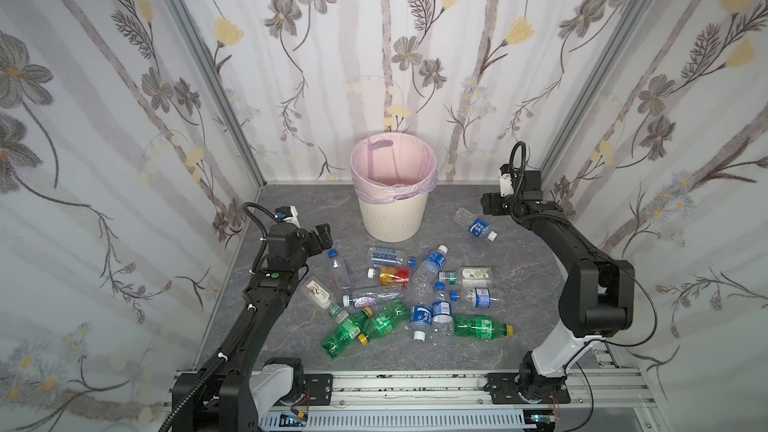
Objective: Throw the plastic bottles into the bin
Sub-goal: 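Reach the right gripper to the blue-labelled water bottle near the bin and grasp it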
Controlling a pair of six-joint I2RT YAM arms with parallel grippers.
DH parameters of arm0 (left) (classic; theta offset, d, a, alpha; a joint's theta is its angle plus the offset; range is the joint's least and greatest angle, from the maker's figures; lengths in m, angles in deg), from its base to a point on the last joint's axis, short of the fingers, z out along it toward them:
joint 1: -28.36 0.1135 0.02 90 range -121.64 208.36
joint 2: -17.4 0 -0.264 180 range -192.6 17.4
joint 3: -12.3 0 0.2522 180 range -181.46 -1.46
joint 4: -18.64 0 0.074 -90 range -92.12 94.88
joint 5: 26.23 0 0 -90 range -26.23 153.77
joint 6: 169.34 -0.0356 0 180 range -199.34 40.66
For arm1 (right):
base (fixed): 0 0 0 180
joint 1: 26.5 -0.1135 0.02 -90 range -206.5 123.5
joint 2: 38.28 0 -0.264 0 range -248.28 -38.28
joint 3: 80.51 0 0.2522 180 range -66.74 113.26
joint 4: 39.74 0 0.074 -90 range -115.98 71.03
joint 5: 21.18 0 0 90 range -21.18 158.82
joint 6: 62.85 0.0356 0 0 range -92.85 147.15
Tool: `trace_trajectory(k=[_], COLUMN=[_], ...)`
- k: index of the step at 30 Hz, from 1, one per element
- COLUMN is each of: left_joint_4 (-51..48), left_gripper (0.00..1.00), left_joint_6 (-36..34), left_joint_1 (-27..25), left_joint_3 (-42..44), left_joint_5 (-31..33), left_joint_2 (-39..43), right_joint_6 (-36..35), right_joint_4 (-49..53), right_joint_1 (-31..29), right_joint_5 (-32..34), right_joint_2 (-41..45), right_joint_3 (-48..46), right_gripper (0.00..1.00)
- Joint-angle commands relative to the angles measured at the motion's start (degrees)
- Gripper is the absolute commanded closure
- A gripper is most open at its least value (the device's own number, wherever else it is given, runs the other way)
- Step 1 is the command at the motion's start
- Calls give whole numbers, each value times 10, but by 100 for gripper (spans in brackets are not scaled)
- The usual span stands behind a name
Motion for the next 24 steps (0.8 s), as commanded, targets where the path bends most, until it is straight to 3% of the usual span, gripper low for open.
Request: trace_trajectory(k=[1,10,24], left_joint_4=[-17,-34,-39], left_gripper=[0,0,0], left_joint_6=[13,21,24], left_joint_1=[0,0,0], left_joint_3=[4,21,33], left_joint_5=[-14,-40,-46], left_joint_2=[14,59,84], right_joint_6=[-24,-43,-27], right_joint_4=[81,151,169], right_joint_1=[-2,-9,-19], right_joint_5=[-9,-48,-76], right_joint_2=[-54,-172,-223], right_joint_3=[56,168,171], right_gripper=[11,10,13])
